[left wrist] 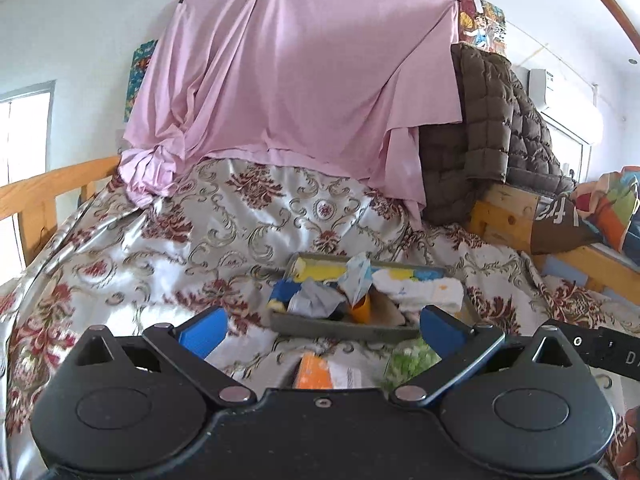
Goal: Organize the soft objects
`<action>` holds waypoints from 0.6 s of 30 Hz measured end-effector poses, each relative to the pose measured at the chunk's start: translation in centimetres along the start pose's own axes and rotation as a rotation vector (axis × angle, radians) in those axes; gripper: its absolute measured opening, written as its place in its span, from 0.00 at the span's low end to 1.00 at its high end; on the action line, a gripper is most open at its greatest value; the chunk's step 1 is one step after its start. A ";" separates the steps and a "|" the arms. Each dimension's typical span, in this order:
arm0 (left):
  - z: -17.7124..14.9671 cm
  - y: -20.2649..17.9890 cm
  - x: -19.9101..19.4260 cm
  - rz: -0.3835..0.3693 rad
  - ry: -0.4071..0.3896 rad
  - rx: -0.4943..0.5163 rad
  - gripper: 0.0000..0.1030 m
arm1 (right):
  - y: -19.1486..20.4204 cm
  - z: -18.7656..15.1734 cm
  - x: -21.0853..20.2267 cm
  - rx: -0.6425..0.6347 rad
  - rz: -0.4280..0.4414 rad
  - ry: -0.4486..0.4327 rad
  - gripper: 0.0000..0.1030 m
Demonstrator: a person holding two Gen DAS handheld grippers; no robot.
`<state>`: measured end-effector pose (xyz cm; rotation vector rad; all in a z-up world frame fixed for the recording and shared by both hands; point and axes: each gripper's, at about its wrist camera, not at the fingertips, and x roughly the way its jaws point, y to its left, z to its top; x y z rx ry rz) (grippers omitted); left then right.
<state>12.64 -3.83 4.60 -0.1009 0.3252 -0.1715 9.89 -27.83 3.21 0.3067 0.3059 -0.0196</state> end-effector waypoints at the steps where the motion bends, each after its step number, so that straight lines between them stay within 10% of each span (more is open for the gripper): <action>1: -0.3 0.2 -0.3 0.003 0.004 -0.005 0.99 | 0.2 -0.2 -0.3 -0.004 0.000 0.002 1.00; 18: -4.2 3.1 -3.8 0.051 0.054 -0.021 0.99 | 2.5 -3.5 -3.7 -0.056 -0.068 0.071 1.00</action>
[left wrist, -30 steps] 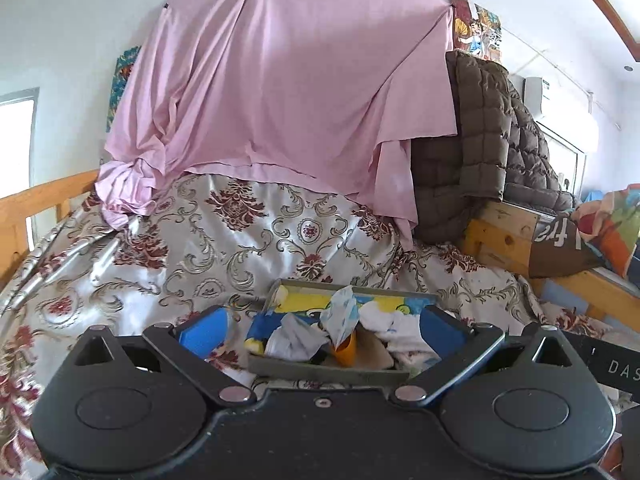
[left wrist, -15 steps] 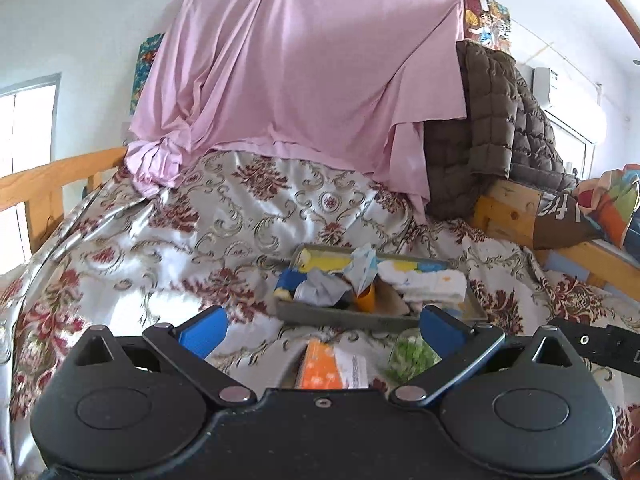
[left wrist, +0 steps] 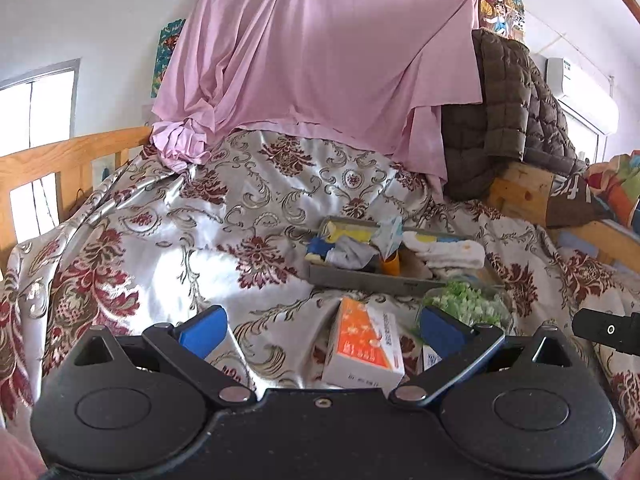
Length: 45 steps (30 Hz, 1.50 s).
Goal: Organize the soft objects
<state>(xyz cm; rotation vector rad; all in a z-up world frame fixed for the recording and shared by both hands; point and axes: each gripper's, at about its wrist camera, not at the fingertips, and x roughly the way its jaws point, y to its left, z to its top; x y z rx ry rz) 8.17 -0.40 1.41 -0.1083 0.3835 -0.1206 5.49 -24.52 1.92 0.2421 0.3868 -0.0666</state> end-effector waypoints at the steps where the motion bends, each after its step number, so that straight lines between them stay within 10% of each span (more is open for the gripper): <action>1: -0.3 0.1 -0.1 0.001 0.004 0.000 0.99 | 0.2 -0.2 0.0 -0.009 -0.001 0.012 1.00; 45: -3.4 -0.5 -1.3 0.041 0.082 0.026 0.99 | 1.7 -2.1 1.0 -0.067 -0.071 0.161 1.00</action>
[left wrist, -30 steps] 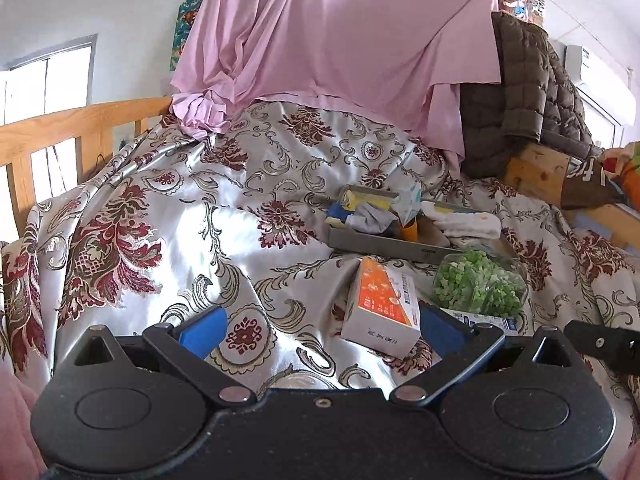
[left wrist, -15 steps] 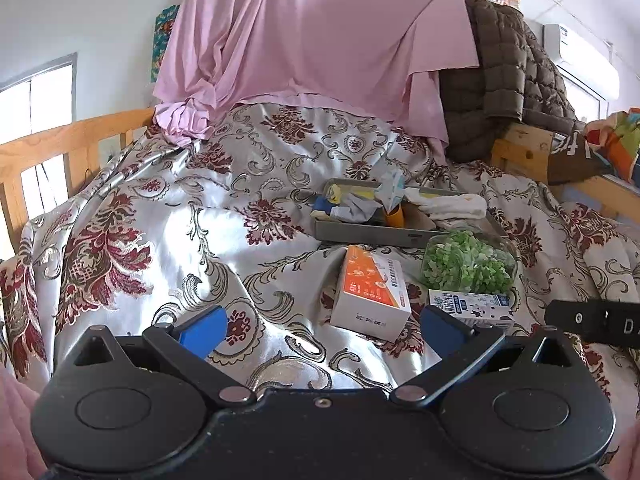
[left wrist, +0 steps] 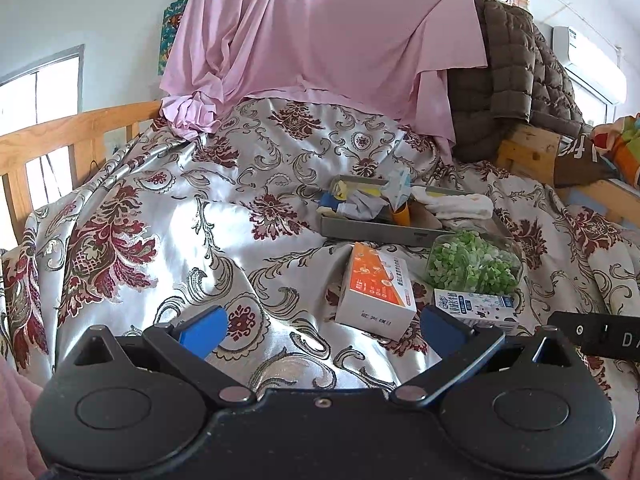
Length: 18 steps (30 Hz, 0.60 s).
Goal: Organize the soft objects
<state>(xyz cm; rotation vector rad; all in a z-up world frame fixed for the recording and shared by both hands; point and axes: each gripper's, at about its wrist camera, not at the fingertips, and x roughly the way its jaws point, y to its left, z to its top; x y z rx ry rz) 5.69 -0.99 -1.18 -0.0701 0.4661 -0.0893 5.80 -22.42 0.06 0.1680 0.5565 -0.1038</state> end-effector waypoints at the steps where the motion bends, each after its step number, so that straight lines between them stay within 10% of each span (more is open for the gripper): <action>1: 0.0 0.0 0.0 0.000 0.000 0.001 0.99 | 0.0 0.0 0.0 0.000 0.000 0.000 1.00; 18: 0.0 0.1 0.0 0.001 0.000 -0.003 0.99 | 0.0 -0.1 0.1 -0.001 0.000 0.007 1.00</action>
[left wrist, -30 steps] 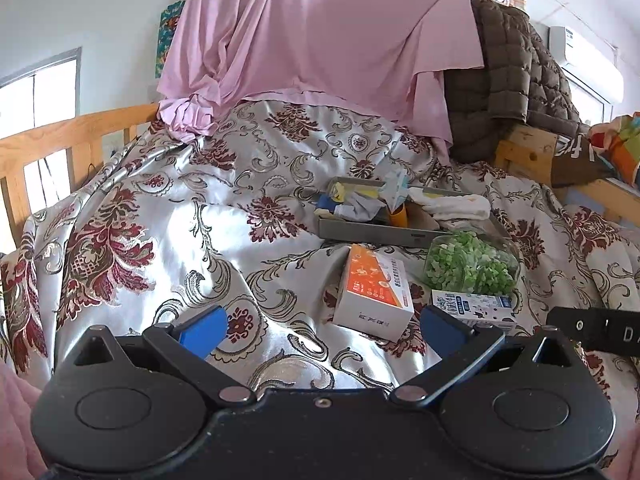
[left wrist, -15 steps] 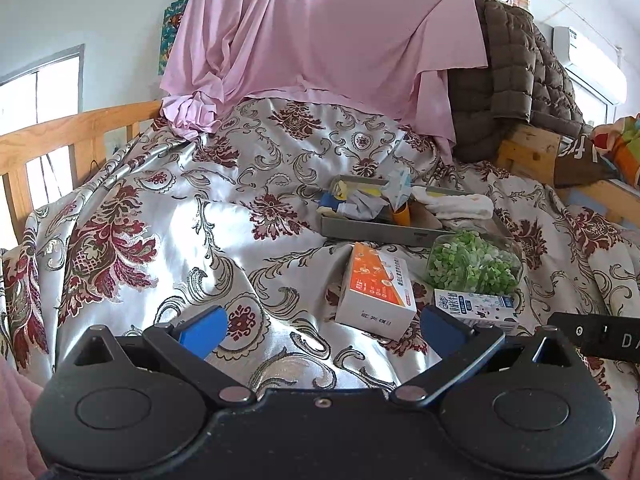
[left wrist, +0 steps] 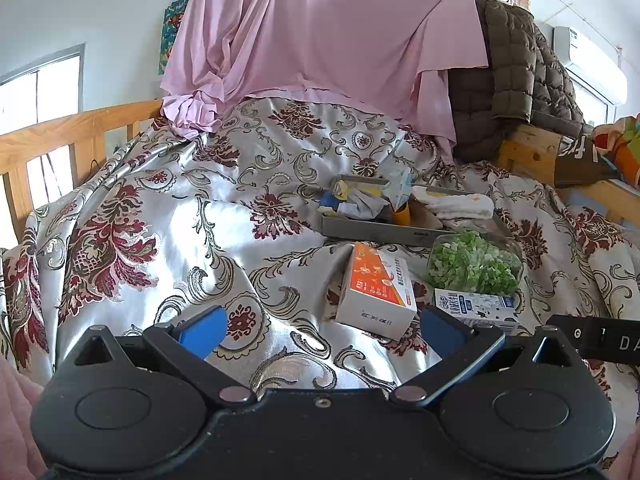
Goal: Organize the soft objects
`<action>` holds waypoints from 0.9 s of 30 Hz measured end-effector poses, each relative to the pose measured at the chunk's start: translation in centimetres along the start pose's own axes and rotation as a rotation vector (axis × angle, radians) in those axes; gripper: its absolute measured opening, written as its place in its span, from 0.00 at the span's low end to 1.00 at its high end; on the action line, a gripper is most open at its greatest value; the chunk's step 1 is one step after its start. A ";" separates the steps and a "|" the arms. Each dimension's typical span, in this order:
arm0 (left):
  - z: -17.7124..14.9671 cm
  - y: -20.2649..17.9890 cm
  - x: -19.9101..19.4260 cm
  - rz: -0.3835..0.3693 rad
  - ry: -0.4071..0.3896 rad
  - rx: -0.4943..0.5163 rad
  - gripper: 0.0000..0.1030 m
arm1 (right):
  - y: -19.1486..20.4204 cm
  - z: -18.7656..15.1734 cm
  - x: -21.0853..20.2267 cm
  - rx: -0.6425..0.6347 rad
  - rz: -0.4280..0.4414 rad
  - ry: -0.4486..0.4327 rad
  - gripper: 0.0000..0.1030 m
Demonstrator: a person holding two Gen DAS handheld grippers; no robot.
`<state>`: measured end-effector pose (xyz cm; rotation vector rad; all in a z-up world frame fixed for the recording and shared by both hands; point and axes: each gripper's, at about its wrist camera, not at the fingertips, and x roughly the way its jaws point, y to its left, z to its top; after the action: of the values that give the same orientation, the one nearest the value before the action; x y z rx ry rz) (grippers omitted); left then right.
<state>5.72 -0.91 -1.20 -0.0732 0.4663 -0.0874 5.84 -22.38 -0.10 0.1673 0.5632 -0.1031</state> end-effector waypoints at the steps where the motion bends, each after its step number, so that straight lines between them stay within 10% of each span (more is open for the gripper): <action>1: 0.0 0.0 0.0 0.000 0.000 0.000 0.99 | 0.0 0.0 0.0 0.000 0.000 0.000 1.00; 27: -0.1 -0.1 0.1 0.002 0.005 0.000 0.99 | 0.1 -0.1 0.2 -0.008 -0.003 0.010 1.00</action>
<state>5.82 -1.05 -1.32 -0.0727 0.4711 -0.0854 5.93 -22.27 -0.31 0.1594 0.5735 -0.1028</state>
